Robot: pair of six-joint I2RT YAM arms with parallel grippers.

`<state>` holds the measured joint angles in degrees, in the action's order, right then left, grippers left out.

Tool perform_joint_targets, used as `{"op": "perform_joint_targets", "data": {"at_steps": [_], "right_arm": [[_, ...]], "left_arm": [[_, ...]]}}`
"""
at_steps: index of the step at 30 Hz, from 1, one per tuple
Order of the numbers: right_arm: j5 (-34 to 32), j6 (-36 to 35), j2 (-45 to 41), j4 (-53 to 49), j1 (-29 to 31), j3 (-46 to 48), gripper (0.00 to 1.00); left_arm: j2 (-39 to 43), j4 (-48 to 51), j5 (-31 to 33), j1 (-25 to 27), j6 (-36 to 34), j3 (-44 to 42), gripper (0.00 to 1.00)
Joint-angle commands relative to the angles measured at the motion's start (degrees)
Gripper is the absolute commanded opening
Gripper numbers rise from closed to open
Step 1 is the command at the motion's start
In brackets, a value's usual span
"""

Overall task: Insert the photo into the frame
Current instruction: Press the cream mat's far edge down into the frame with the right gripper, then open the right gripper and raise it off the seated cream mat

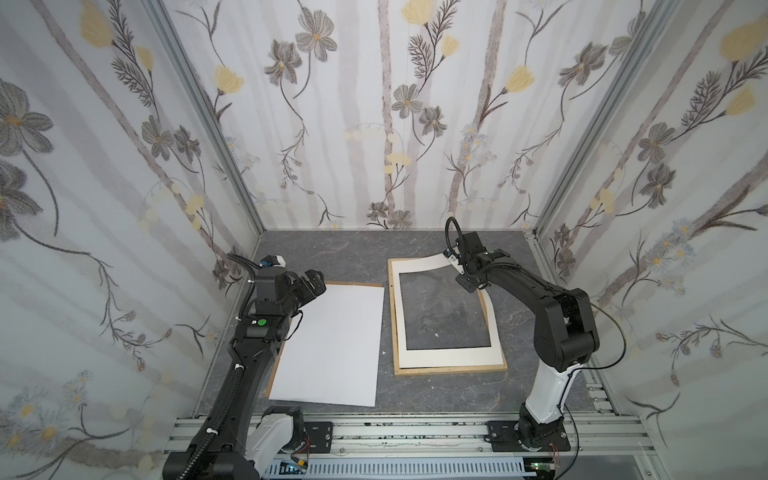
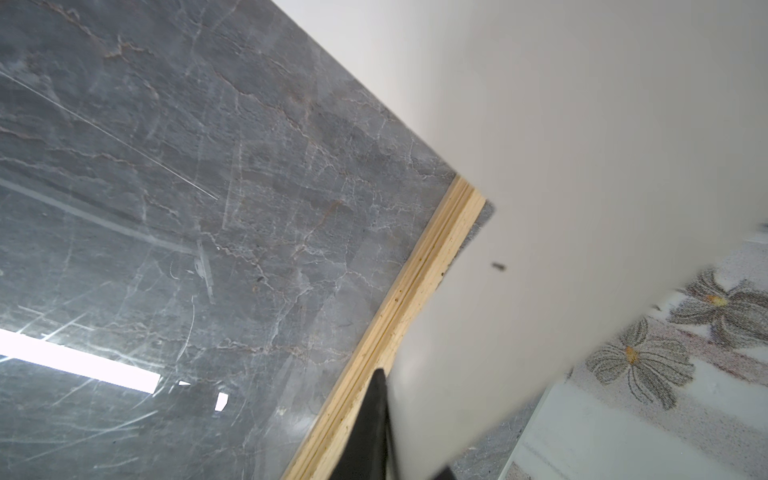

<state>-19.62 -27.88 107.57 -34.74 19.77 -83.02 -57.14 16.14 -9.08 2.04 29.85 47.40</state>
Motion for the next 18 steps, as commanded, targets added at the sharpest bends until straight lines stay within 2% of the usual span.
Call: {"op": "perform_joint_targets", "data": {"at_steps": [1,6,9,12,18], "right_arm": [[-1.48,0.45,-0.40,0.60,-0.01,0.40,0.20],[-3.94,1.44,-1.11,2.04,0.00,1.63,0.47],[-4.88,1.68,-1.65,2.31,-0.03,2.24,0.54],[-5.41,2.38,-2.44,2.50,0.01,2.60,0.68],[-5.72,2.77,-3.50,2.45,0.01,3.01,0.71]], "left_arm": [[0.22,-0.85,-0.15,-0.02,0.42,0.20,1.00],[0.54,-0.59,-0.10,-0.02,0.40,0.25,1.00],[0.80,-0.42,-0.14,-0.02,0.43,0.24,1.00],[1.02,-0.24,0.03,-0.02,0.39,0.19,1.00],[1.25,-0.15,0.03,-0.02,0.49,0.41,1.00]]}}
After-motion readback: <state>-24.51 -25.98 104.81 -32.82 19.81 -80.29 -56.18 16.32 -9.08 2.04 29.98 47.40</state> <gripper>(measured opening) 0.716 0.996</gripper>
